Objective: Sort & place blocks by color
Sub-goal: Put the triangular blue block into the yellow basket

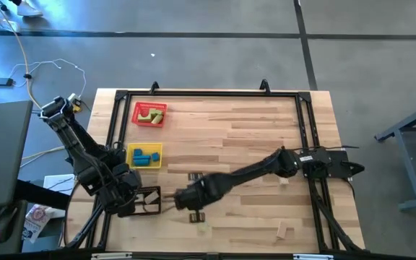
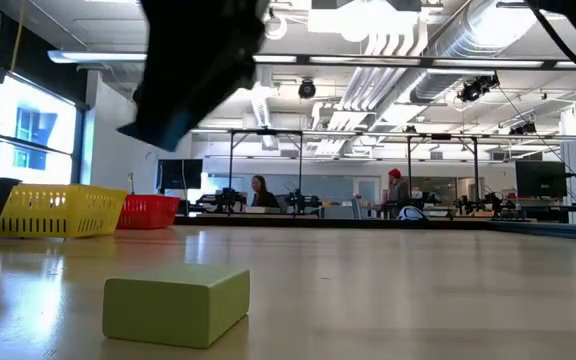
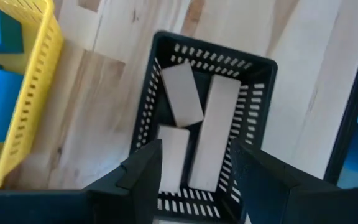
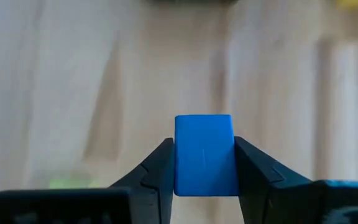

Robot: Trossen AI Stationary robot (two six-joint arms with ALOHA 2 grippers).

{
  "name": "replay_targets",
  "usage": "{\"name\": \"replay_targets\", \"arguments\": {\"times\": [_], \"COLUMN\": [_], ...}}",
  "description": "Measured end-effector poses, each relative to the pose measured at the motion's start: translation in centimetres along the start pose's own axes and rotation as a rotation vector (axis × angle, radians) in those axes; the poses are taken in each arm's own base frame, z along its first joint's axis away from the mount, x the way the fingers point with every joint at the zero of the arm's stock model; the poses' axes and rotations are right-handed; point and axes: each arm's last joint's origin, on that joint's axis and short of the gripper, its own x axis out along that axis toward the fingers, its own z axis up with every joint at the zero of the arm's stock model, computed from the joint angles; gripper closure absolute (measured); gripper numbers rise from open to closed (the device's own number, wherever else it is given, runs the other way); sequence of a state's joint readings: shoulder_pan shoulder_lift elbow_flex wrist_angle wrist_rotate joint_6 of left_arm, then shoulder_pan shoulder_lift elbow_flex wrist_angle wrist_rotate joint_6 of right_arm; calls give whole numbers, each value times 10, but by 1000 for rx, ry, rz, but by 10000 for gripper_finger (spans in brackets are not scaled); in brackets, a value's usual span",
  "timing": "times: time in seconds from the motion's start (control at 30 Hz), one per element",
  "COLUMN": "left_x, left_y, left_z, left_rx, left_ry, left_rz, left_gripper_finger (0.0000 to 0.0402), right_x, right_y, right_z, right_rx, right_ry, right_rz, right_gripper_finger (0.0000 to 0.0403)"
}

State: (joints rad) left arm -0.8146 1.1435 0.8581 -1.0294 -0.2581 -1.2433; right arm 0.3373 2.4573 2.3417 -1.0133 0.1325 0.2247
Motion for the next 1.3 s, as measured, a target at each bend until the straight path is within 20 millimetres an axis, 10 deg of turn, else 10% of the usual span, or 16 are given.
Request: {"name": "replay_targets", "arguments": {"times": [0.63,1.3], "left_x": [-3,-3], "left_y": [-3,-3], "left_z": [-8,-8], "left_rx": [13,30], "left_ry": [-84,-90], "left_rz": [5,8], "left_gripper_finger": [227,227], "right_x": [-4,72], "right_y": [-123,-163], "right_z": [70,59], "right_rx": [153,189], "right_ry": [-607,-621], "right_rz": [-40,-91], "right_gripper_finger": [299,257]}}
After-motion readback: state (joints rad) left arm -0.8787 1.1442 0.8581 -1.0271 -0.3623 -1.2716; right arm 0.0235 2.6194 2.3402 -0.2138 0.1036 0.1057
